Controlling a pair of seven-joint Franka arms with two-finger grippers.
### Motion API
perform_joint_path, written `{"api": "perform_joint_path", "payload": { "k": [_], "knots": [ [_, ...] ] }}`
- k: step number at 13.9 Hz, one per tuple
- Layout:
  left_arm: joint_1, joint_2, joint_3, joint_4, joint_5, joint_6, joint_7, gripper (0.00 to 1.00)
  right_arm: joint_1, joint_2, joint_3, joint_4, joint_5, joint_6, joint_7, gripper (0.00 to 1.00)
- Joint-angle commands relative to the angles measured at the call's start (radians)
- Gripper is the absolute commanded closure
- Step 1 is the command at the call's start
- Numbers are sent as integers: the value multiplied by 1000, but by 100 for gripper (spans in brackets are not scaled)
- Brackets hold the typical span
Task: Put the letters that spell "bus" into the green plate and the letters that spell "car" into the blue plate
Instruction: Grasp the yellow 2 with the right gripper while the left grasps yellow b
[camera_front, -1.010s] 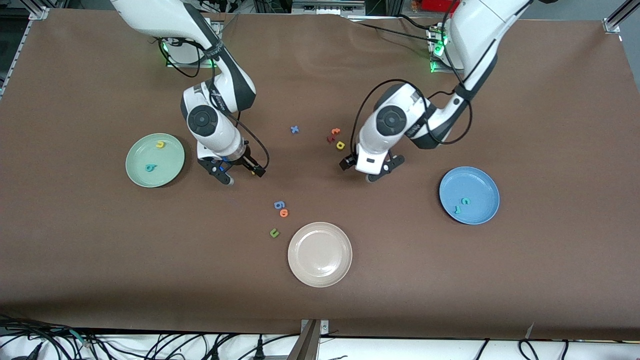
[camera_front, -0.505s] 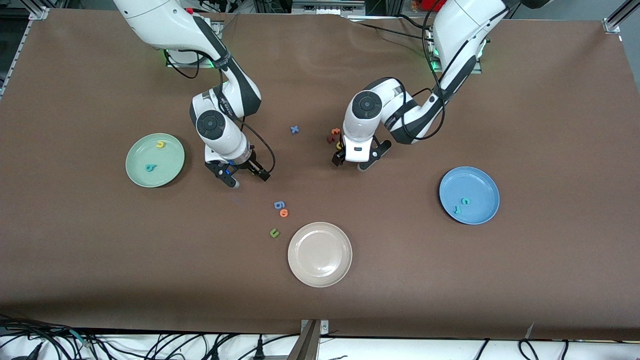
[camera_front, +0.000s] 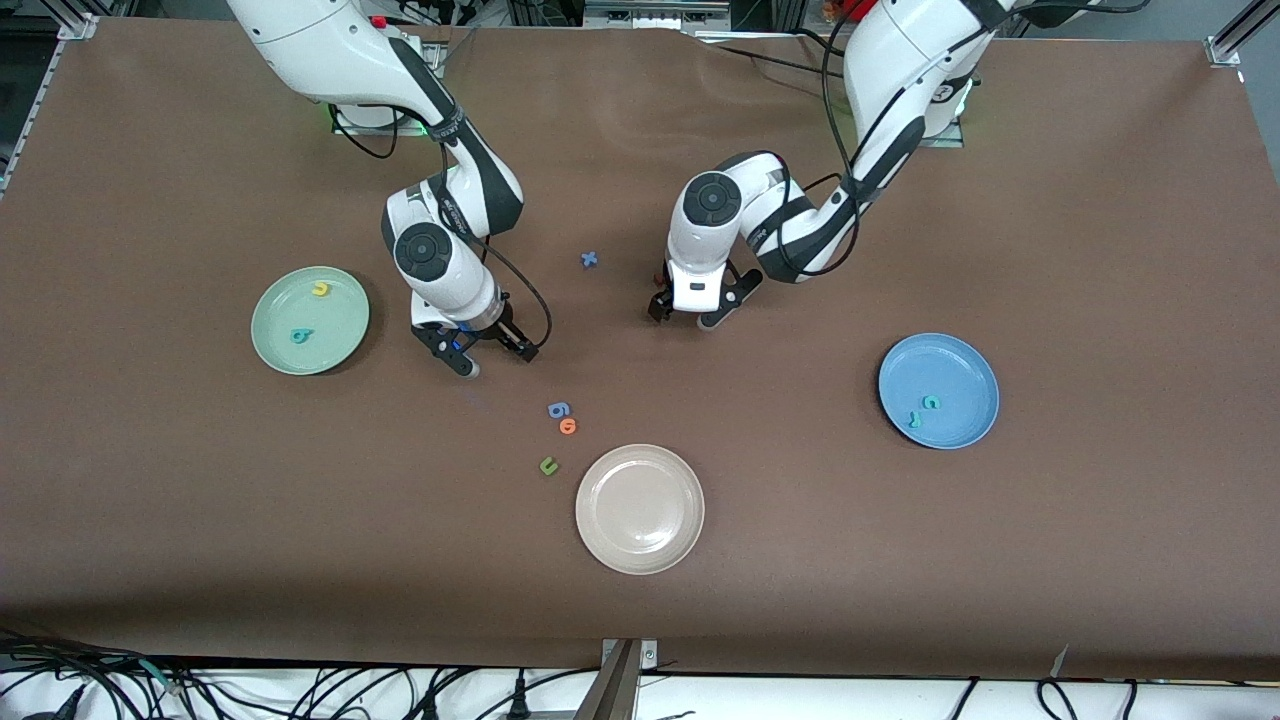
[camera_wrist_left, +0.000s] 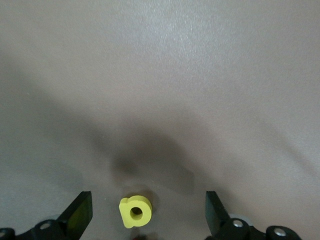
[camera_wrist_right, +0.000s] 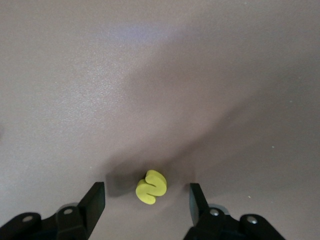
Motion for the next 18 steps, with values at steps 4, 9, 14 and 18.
{"api": "perform_joint_path", "payload": {
  "k": [4, 9, 14, 18],
  "knots": [
    [-20, 15, 3, 1, 114, 18, -126, 11, 5, 4, -9, 1, 11, 10, -1, 28],
    [-24, 15, 3, 1, 114, 18, -129, 19, 5, 4, -10, 1, 9, 10, -3, 36],
    [-40, 15, 3, -2, 114, 17, -138, 37, 5, 6, -10, 1, 9, 7, -3, 65],
    [-50, 14, 5, -2, 115, 17, -140, 44, 0, 4, -10, 1, 9, 4, -3, 92]
  ]
}}
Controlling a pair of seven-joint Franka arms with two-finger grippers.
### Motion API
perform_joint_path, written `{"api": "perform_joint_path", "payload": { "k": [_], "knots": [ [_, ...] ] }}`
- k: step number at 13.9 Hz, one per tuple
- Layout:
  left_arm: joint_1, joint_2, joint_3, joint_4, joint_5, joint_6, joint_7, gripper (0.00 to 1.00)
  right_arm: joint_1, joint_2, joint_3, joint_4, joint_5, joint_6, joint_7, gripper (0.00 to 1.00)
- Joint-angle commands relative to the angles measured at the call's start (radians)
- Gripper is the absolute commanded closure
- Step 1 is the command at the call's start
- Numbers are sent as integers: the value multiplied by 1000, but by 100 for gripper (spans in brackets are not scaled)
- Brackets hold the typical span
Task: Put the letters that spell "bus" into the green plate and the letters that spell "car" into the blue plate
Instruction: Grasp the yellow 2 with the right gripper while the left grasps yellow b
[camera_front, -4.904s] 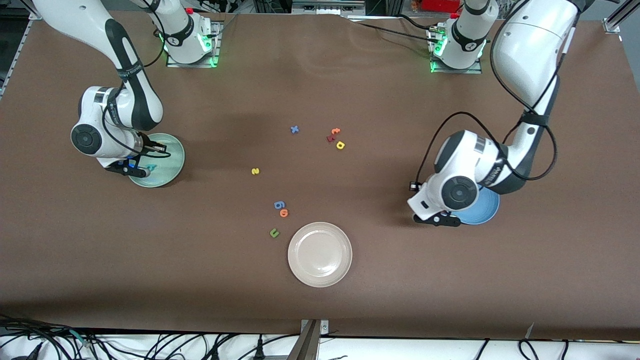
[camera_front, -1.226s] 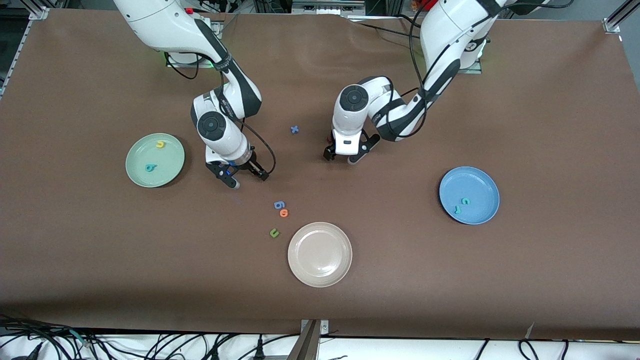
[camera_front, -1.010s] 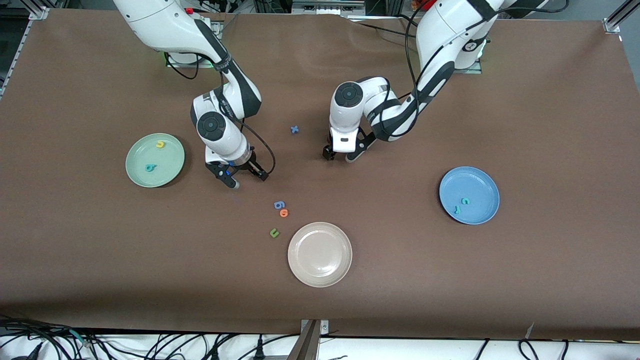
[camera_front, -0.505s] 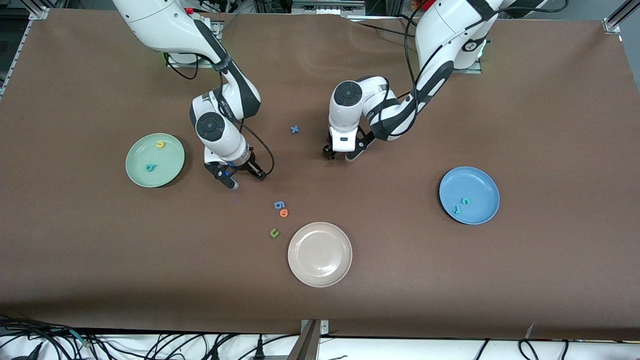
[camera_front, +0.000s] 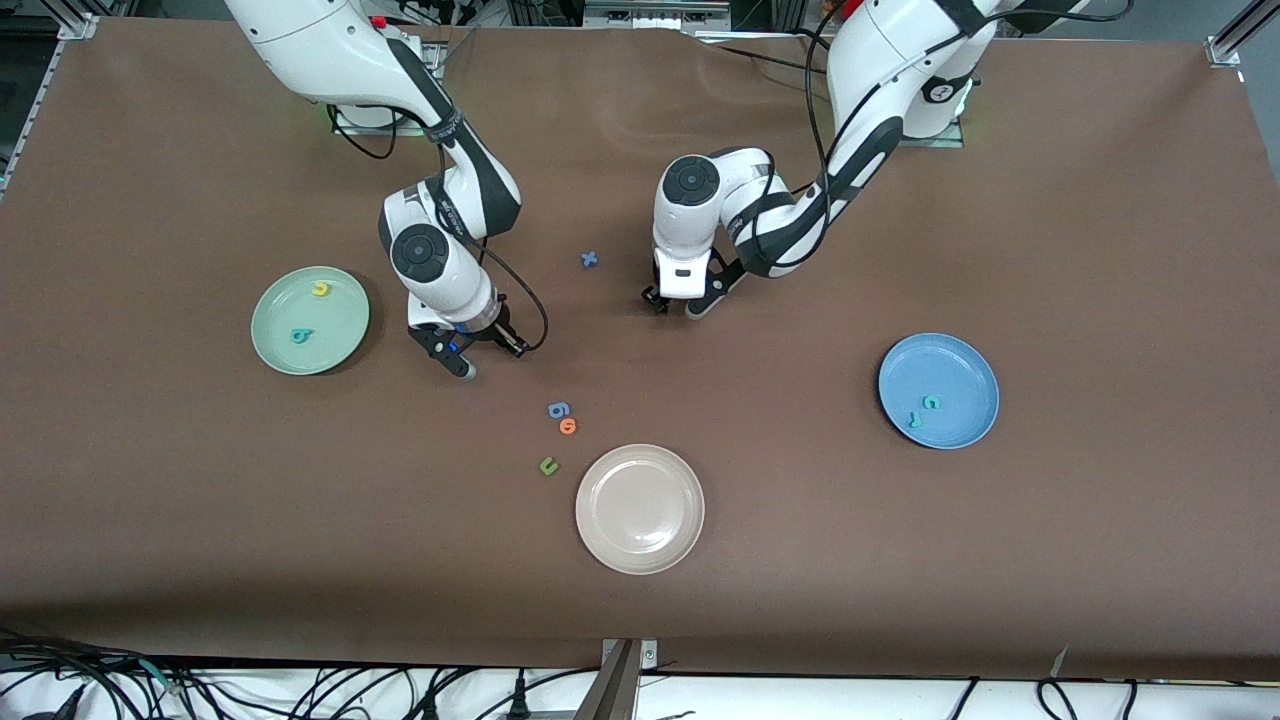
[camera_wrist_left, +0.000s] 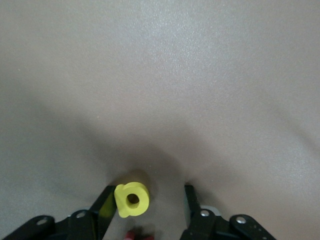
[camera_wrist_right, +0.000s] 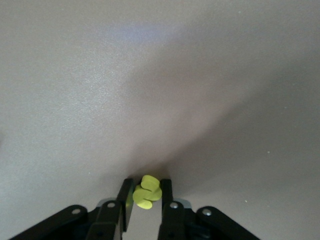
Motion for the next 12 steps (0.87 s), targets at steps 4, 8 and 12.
{"api": "perform_joint_path", "payload": {
  "k": [4, 8, 12],
  "knots": [
    [-13, 4, 6, -12, 39, 7, -30, 49, 1, -8, -4, 9, 9, -30, -9, 94],
    [-10, 4, 6, -13, 41, 4, -27, 57, 0, -109, -56, 55, 1, -280, -67, 94],
    [-10, 4, 8, -13, 41, 1, -24, 60, 0, -234, -164, 56, 0, -564, -269, 94]
  ]
}}
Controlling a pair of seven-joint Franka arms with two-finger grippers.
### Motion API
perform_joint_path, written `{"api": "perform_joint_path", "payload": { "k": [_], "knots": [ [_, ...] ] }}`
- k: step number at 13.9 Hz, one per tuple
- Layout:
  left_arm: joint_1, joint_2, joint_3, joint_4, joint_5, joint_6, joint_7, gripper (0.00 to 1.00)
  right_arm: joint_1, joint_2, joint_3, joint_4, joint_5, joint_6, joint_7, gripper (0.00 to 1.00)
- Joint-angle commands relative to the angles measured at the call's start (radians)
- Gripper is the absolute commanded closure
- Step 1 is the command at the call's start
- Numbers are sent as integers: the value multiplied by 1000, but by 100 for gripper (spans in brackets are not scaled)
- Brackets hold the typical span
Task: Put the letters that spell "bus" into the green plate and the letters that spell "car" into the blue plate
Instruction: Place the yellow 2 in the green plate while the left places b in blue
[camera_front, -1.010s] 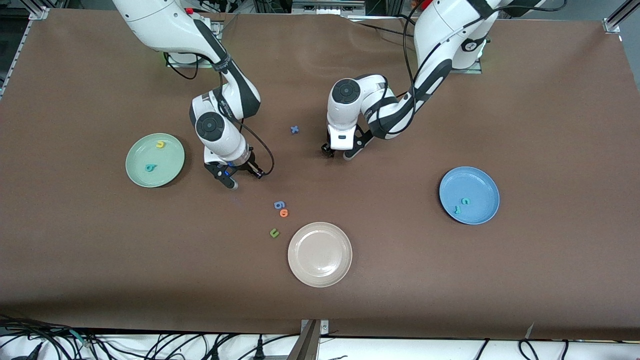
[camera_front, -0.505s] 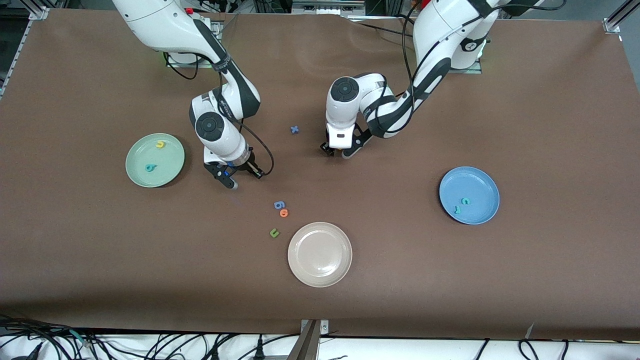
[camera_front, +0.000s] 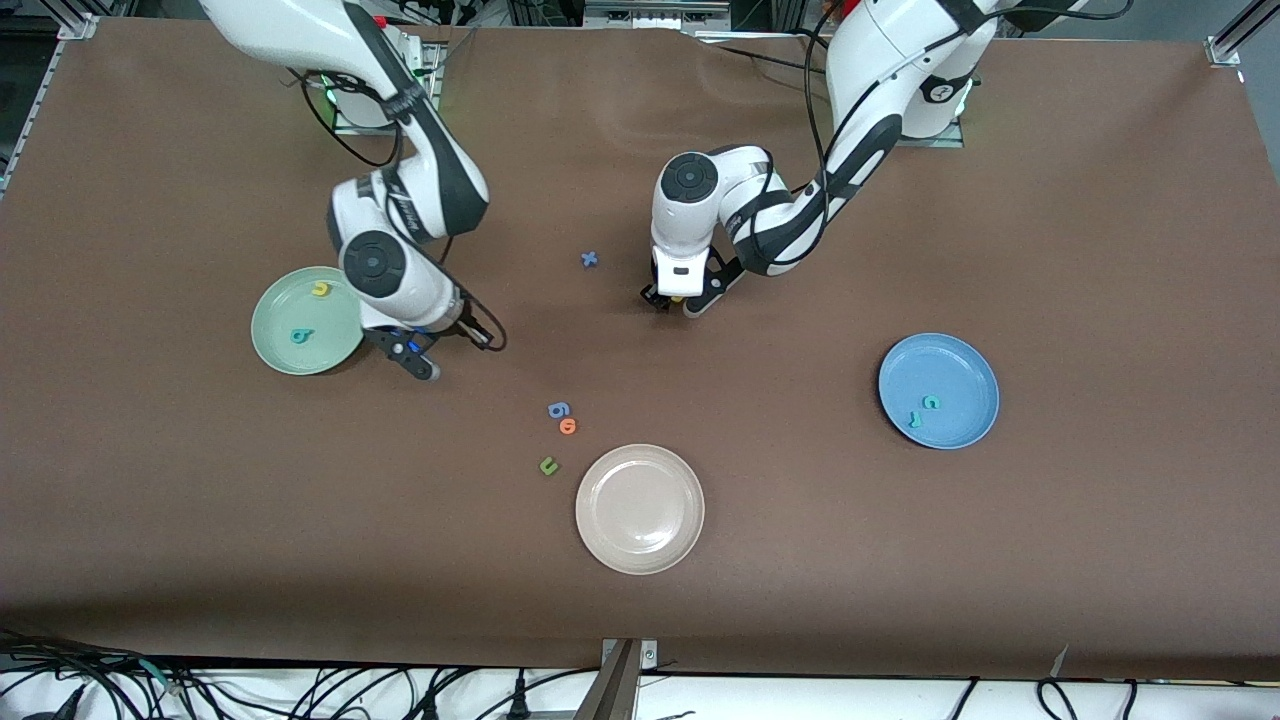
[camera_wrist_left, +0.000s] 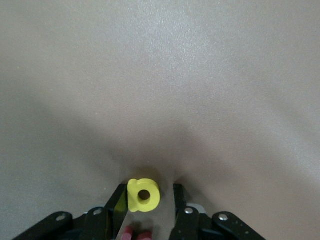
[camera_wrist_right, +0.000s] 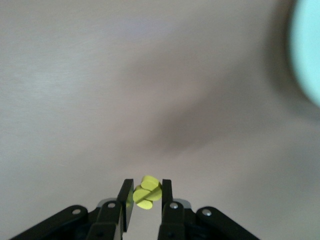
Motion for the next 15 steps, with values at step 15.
{"api": "perform_joint_path", "payload": {
  "k": [15],
  "knots": [
    [56, -16, 9, 32, 36, -65, 81, 83, -2, -36, -378, -284, 16, 213, -750, 94]
  ]
}}
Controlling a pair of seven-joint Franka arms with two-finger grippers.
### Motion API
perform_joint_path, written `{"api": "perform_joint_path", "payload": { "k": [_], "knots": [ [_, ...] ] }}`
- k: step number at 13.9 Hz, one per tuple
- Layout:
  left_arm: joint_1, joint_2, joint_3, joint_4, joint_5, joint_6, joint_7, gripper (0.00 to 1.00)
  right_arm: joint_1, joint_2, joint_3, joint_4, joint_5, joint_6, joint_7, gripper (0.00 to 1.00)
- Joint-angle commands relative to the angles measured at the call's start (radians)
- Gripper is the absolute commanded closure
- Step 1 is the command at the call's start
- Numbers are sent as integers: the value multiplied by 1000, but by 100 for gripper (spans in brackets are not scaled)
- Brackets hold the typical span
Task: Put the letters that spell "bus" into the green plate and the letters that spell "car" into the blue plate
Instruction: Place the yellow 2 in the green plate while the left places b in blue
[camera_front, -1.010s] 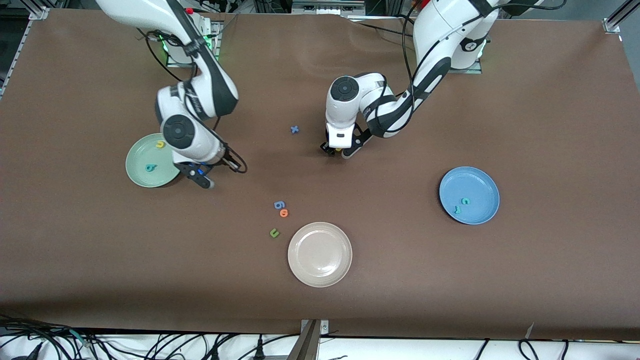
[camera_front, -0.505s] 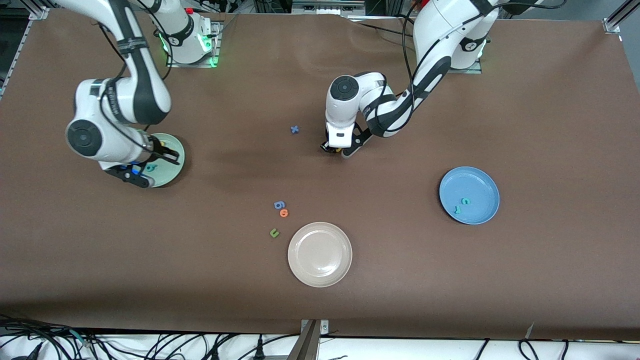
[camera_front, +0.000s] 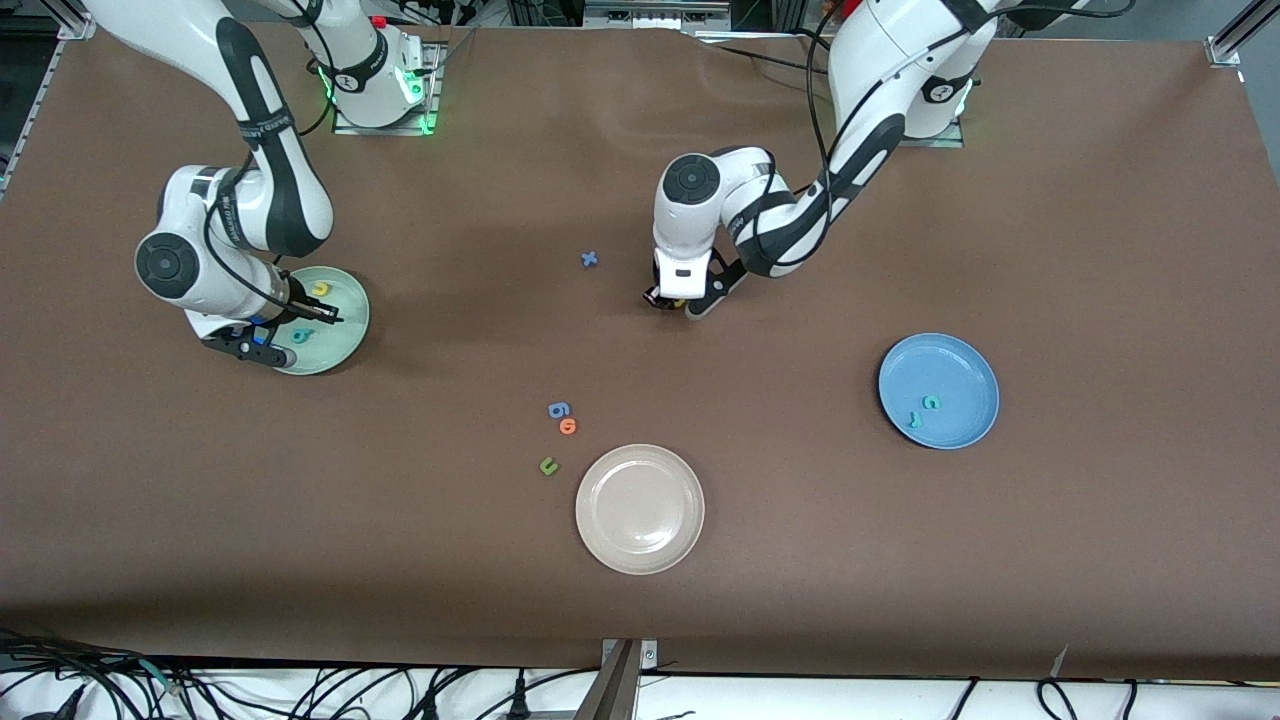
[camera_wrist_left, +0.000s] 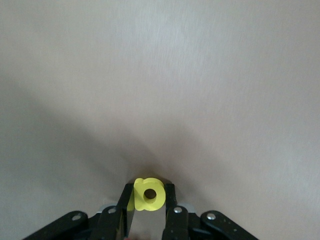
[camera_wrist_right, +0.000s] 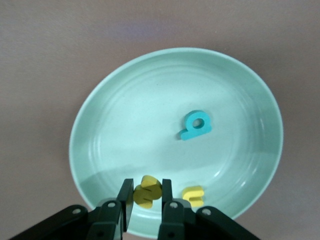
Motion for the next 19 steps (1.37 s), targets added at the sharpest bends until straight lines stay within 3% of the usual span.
{"api": "perform_joint_path", "payload": {
  "k": [1, 3, 6, 9, 11, 12, 16, 19],
  "knots": [
    [51, -11, -3, 42, 22, -88, 84, 83, 2, 9, 0, -41, 16, 85, -23, 94],
    [89, -14, -11, 111, 4, -215, 156, 85, 4, 28, 0, -43, 16, 106, -26, 94],
    [172, -19, -22, 238, -150, -398, 442, 85, 4, 37, 1, -52, 16, 131, -26, 88],
    [277, -19, -20, 350, -222, -587, 780, 85, 4, 37, 3, -55, 16, 131, -26, 29],
    [340, -19, -20, 376, -222, -635, 996, 85, 4, 28, 3, -54, 16, 126, -26, 7],
    [374, -17, -19, 377, -217, -639, 1094, 85, 4, 16, 3, -52, 16, 120, -29, 2],
    [446, -6, 18, 369, -156, -653, 1512, 85, 4, -95, 1, -10, 16, -69, -21, 1],
    [463, 6, 91, 372, -135, -655, 1761, 85, 4, -146, -3, 134, 16, -337, -12, 1]
  ]
}}
